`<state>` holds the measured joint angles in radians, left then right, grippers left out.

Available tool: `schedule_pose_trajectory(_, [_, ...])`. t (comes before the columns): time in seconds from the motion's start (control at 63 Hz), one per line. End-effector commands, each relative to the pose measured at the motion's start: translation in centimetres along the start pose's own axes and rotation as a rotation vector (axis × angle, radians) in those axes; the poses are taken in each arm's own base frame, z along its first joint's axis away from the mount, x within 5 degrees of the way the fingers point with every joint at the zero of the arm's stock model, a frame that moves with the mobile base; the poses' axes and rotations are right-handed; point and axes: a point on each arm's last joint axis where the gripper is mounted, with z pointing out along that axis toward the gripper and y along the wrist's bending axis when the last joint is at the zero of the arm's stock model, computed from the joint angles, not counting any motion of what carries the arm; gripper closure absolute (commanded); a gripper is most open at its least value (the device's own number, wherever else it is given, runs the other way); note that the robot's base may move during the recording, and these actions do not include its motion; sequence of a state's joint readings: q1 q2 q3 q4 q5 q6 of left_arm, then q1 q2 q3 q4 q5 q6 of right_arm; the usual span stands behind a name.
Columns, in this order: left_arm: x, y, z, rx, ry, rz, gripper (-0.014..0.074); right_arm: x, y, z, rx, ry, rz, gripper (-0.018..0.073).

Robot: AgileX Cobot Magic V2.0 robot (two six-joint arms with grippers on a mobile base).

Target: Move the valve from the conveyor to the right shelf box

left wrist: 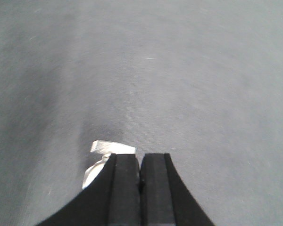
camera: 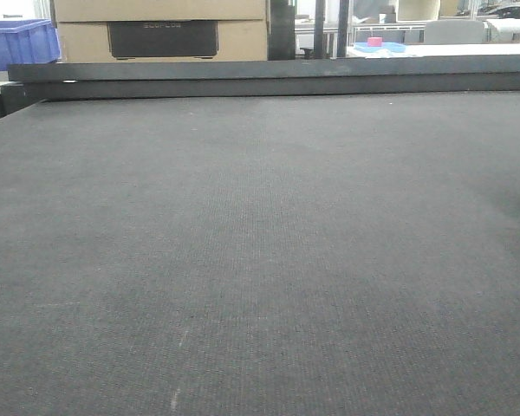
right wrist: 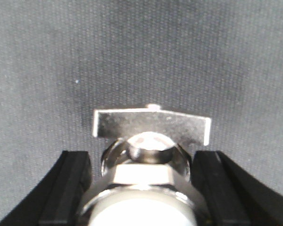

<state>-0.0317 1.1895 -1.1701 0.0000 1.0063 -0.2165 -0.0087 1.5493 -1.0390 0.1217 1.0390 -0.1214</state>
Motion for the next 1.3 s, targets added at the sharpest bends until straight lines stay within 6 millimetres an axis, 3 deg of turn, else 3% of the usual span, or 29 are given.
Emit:
schedule_pose_trajectory(0.0, [0.0, 0.6, -0.2, -0.030, 0.017, -0.011, 0.0707, 0.2, -0.2, 0.0, 0.009, 0.013, -0.010, 0.0669])
schedule_pose_trajectory(0.016, [0.0, 0.7, -0.1, -0.037, 0.027, -0.001, 0.0707, 0.2, -0.2, 0.0, 0.009, 0.011, -0.010, 0.0725])
schedule_pose_trajectory(0.175, [0.3, 1.9, 0.7, -0.136, 0.107, 0.065, 0.0703, 0.0, -0.2, 0.0, 0.011, -0.004, -0.010, 0.0722])
schedule_pose_trajectory(0.238, [0.1, 1.9, 1.4, -0.137, 0.132, 0.131, 0.0659, 0.0, -0.2, 0.0, 0.011, -0.008, -0.010, 0.0722])
schedule_pose_trajectory(0.302, [0.1, 1.7, 2.1, -0.121, 0.160, 0.176, 0.0578, -0.1, -0.2, 0.0, 0.012, -0.013, -0.010, 0.0722])
schedule_pose_trajectory(0.524, [0.0, 1.4, 4.6, -0.095, 0.245, 0.187, 0.0161, -0.2, -0.2, 0.0, 0.014, -0.028, -0.011, 0.0722])
schedule_pose_trajectory(0.619, [0.1, 1.1, 5.6, -0.061, 0.278, 0.191, 0.0084, -0.3, -0.2, 0.0, 0.013, -0.042, -0.009, 0.0722])
schedule_pose_trajectory(0.842, [0.2, 1.2, 8.8, -0.052, 0.380, 0.234, 0.0080, -0.4, 0.0, 0.0, -0.009, -0.056, 0.006, 0.0722])
schedule_pose_trajectory(1.286, [2.5, 1.5, 12.5, -0.039, 0.501, 0.212, 0.0080, -0.5, 0.0, 0.0, -0.010, -0.064, 0.007, 0.0722])
